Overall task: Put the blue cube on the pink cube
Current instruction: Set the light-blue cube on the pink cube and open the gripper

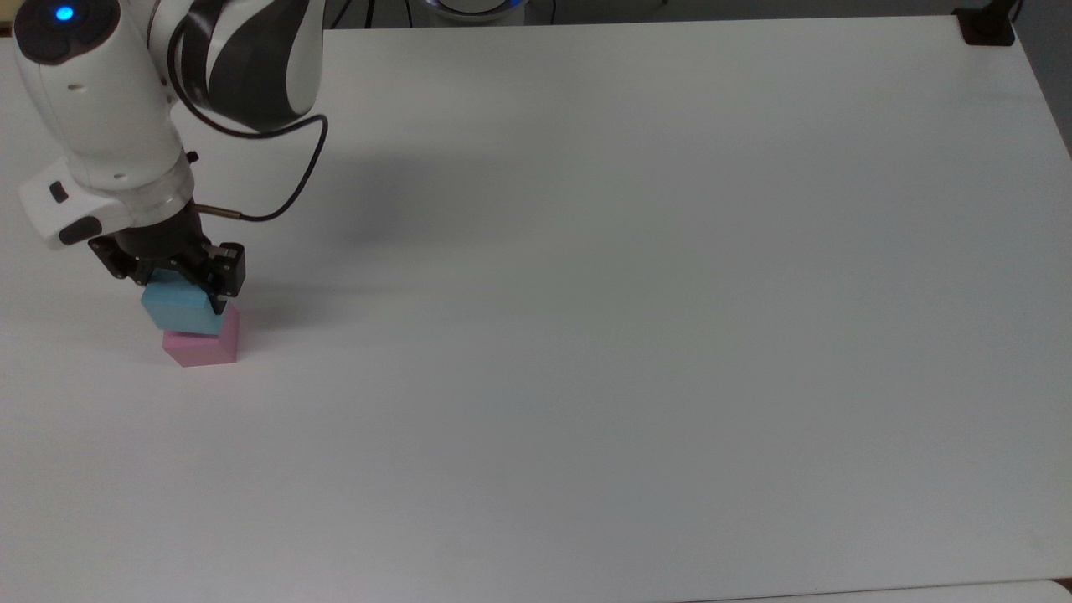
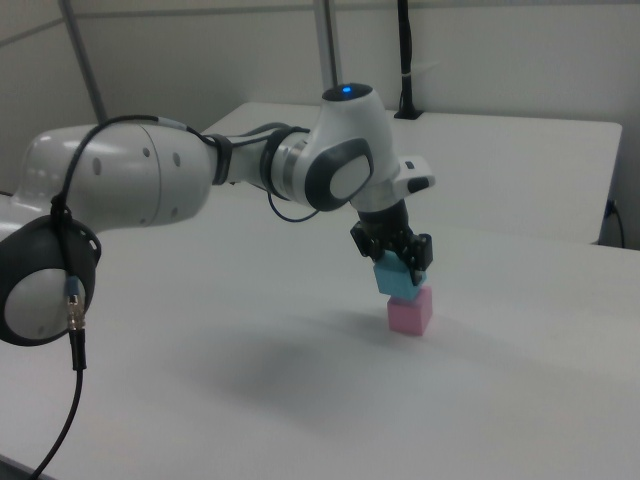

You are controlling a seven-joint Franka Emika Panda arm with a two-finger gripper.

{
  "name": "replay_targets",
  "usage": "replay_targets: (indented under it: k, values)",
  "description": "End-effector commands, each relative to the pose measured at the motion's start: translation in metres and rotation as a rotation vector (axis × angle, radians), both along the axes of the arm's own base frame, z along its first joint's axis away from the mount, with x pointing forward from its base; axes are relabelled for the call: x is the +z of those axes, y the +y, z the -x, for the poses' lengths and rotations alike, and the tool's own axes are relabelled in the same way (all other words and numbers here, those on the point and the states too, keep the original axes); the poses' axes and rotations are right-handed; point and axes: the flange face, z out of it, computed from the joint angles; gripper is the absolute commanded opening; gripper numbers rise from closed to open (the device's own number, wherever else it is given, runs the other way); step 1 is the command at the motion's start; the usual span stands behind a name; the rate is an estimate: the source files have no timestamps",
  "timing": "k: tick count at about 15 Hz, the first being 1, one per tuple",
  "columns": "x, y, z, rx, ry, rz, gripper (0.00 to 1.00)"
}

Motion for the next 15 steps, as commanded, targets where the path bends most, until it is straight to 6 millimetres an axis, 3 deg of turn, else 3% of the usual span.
replay_targets:
  k: [1, 2, 3, 6, 9, 11, 15]
  values:
    - [-0.011, -0.008, -0.007, 0.014, -0.034, 0.023, 0.49]
    - [-0.015, -0.008, -0.009, 0.014, -0.045, 0.026, 0.92]
    - [-0.014, -0.008, -0.009, 0.016, -0.049, 0.029, 1.0]
    - [-0.001, -0.008, -0.007, 0.02, -0.051, 0.047, 1.0]
    - [0.045, 0.0, -0.001, 0.014, -0.088, 0.052, 1.0]
    - [0.078, 0.023, 0.007, 0.006, -0.061, 0.027, 1.0]
    - [0.144, 0.103, 0.043, -0.029, -0.01, -0.026, 1.0]
